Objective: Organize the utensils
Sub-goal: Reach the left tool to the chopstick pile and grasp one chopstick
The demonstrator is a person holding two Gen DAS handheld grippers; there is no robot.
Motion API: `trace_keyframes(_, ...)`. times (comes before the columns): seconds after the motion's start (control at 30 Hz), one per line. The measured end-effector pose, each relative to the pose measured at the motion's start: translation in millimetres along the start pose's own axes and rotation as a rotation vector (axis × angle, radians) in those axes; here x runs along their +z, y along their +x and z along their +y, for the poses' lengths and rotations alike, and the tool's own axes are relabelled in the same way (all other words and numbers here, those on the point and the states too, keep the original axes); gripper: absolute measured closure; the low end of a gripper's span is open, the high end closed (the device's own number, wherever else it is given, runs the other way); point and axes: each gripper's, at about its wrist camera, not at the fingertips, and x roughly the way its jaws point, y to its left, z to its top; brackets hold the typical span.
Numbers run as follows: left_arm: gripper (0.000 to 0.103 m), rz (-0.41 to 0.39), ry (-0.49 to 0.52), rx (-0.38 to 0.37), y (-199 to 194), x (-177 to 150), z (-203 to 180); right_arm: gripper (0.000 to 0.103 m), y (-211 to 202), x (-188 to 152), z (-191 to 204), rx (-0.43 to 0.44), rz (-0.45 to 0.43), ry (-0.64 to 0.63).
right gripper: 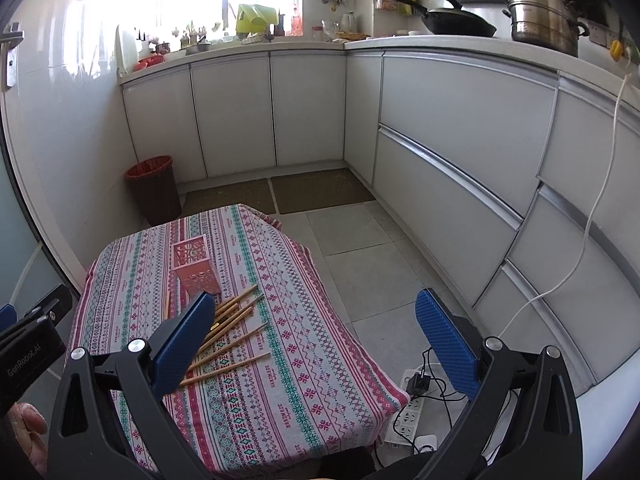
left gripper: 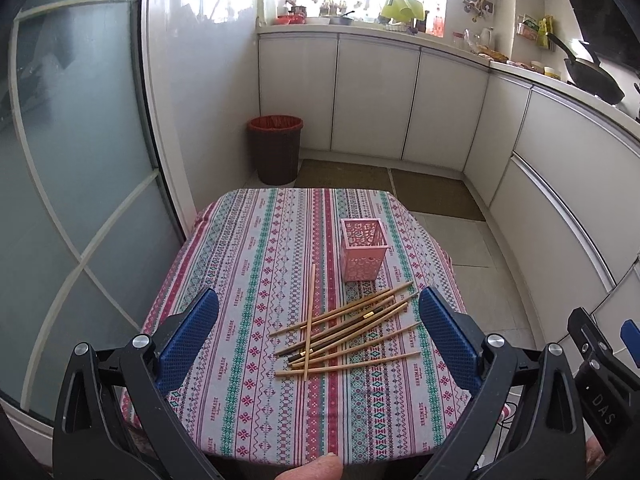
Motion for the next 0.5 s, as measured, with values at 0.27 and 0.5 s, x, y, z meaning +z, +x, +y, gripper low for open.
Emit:
trace_keyframes(0.27,0.007,0.180,0.075,0.023,127.0,31.9,41.4,0.006,84.5,14.5,15.6,0.311,0.167,0.038)
trace_keyframes(0.5,0.019,0.523,-0.088,0.053,274.3,19.0,84.0,0.006,163.4,10.0,16.1,0.273,0.327,0.172)
